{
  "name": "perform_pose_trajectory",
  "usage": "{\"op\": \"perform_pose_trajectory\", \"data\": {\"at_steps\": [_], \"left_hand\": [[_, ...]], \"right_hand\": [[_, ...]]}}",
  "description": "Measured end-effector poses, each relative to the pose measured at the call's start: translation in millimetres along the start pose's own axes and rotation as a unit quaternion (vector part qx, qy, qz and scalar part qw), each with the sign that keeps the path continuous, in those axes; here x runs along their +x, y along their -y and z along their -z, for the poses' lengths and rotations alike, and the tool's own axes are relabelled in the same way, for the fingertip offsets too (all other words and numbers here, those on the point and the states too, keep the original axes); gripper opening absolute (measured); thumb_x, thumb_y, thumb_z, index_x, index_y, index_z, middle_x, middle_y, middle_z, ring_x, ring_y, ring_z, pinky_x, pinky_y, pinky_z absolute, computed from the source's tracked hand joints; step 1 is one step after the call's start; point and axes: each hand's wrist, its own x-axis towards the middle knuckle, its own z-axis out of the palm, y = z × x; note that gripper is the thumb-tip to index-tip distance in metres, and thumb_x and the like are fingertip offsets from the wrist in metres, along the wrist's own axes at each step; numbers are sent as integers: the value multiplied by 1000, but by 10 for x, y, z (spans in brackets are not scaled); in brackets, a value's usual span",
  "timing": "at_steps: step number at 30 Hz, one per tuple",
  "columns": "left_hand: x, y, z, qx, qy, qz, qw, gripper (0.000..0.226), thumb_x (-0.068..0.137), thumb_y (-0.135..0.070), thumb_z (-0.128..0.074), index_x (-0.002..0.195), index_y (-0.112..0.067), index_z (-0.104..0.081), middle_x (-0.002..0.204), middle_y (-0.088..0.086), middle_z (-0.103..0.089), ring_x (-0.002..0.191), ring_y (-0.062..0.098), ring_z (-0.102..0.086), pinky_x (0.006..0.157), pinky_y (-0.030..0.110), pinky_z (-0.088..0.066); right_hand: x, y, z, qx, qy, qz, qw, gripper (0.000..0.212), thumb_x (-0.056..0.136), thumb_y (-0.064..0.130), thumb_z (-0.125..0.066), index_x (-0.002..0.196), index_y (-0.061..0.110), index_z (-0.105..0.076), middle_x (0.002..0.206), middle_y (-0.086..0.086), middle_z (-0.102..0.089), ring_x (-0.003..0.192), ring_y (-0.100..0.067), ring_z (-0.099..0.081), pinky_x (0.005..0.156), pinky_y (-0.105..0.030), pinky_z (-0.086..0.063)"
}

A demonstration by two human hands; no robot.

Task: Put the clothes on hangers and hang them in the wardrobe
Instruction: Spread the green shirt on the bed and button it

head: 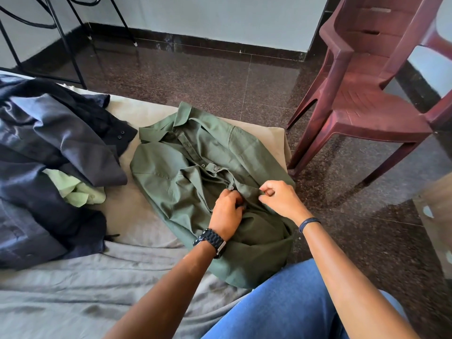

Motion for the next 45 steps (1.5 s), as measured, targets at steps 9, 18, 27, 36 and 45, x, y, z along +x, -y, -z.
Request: {"op": "perform_pose_trajectory", "data": {"at_steps": [9, 18, 27, 36, 45], "left_hand": [[190, -25, 103, -143, -69, 146, 976, 18, 86, -13, -64, 103, -6, -64, 89, 9, -66, 84, 28, -66, 71, 32, -55], [407, -155, 224, -266, -141, 190, 935, 9, 96, -15, -51, 88, -11, -53, 67, -4, -49, 68, 15, -44, 65, 25, -32], [1016, -481, 1289, -399, -298, 98, 862, 15, 95, -16, -53, 81, -15, -49, 59, -3, -43, 53, 9, -36, 51, 27, -34], [801, -249, 1260, -198, -178, 81, 960, 17, 81, -10, -71, 90, -17, -58, 69, -4, -60, 62, 5, -54, 57, 6, -39], [562, -276, 859, -264, -141, 77, 951, 22, 78, -7, -75, 73, -24, -61, 72, -8, -65, 67, 8, -60, 72, 23, -51]], "right_hand": [[91, 329, -141, 27, -13, 74, 997, 23, 83, 29, -71, 102, 16, -68, 98, 1, -67, 91, -9, -59, 81, -22, -47], [294, 339, 10, -9, -68, 32, 997, 19, 89, 23, -61, 79, 7, -61, 52, 2, -43, 56, -16, -41, 57, -31, -30], [808, 1464, 398, 73, -135, 130, 980, 10, 88, 20, -64, 86, 10, -65, 63, 0, -56, 61, -11, -50, 61, -25, -34], [907, 1224, 111, 74, -103, 74, 989, 8, 84, 17, -70, 89, 11, -72, 83, -2, -67, 80, -12, -58, 74, -24, -43], [589, 968, 88, 175, -84, 116, 974, 9, 84, 15, -70, 82, 23, -65, 66, 2, -62, 64, -7, -55, 66, -23, -41]]}}
